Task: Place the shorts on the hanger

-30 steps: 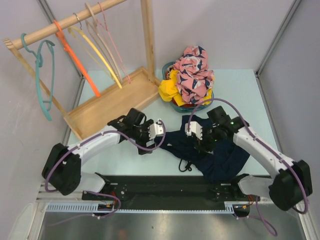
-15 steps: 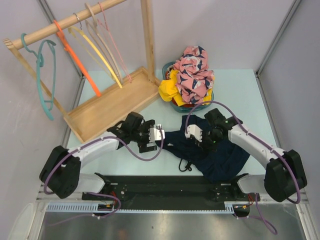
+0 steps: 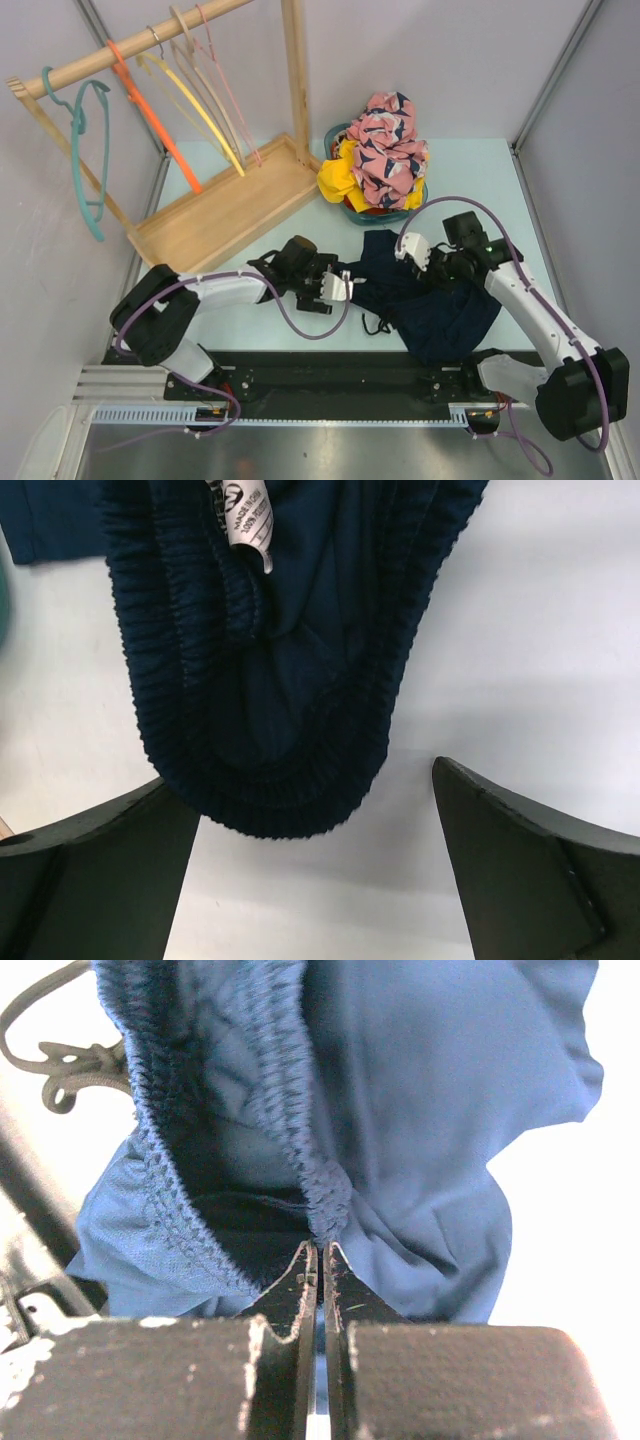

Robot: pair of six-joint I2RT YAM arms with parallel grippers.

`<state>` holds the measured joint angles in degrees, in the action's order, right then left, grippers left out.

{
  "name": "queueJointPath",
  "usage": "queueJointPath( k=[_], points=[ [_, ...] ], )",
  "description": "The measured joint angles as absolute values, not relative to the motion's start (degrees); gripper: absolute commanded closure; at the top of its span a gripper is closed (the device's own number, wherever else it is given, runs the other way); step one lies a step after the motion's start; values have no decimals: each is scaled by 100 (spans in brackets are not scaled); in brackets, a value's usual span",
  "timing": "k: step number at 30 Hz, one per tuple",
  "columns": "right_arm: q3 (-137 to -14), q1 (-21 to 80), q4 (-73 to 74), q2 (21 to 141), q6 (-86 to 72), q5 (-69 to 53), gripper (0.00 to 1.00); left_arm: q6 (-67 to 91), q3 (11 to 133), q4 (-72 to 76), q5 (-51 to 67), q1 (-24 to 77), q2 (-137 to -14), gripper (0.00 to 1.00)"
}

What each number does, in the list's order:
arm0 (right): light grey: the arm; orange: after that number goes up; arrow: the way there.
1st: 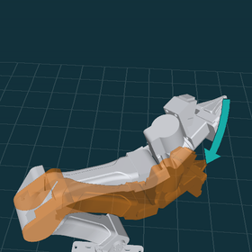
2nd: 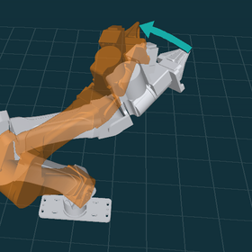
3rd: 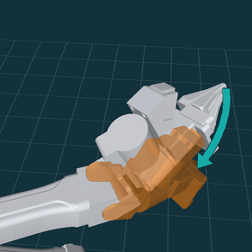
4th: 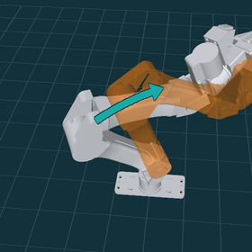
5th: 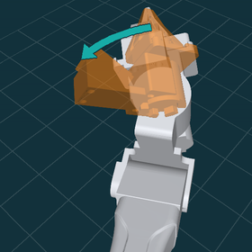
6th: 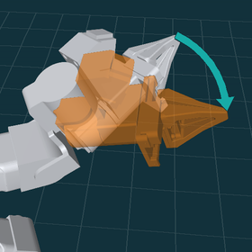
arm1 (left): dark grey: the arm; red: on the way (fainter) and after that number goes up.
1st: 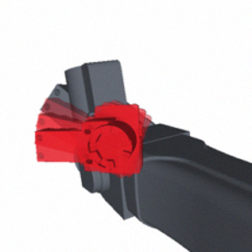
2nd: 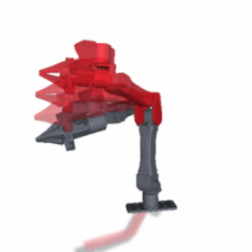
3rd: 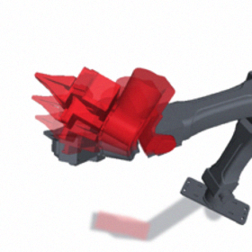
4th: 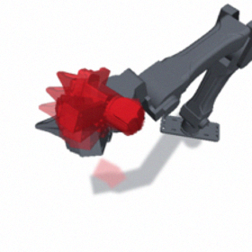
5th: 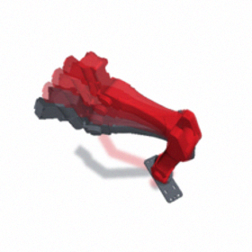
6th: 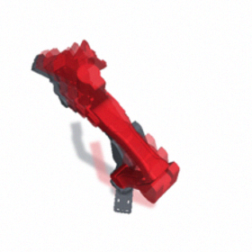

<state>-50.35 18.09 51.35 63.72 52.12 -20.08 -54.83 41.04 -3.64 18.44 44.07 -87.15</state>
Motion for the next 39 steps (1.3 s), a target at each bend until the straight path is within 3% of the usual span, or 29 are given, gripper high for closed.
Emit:
queueJointPath(
  k=[16, 18, 22, 27, 28, 30, 31, 39],
  points=[
    [-5019, 1057, 4600, 5614, 4230, -1262, 100, -4340, 5339, -602, 1833, 4709, -9404, 4],
    [-5013, 1033, 4486, 5612, 4071, -1138, 100, -4167, 5531, -718, 1839, 4759, -9544, 7],
    [-5004, 993, 4270, 5579, 3732, -919, 100, -3900, 5583, -843, 1828, 4897, -9614, 23],
    [-4971, 897, 3992, 5542, 3363, -655, 100, -3612, 5586, -915, 1756, 5043, -9760, 25],
    [-4969, 882, 3959, 5531, 3291, -624, 100, -3555, 5586, -926, 1704, 5063, -9802, 47],
    [-4965, 873, 3896, 5502, 3188, -580, 100, -3400, 5594, -956, 1619, 5100, -9894, 79],
    [-4963, 873, 3865, 5485, 3151, -574, 100, -3350, 5610, -989, 1566, 5105, -9924, 100],
    [-5057, 867, 3437, 4982, 3061, -373, 100, -3144, 6799, -2318, 1409, 4825, -9550, 100]
  ],
)
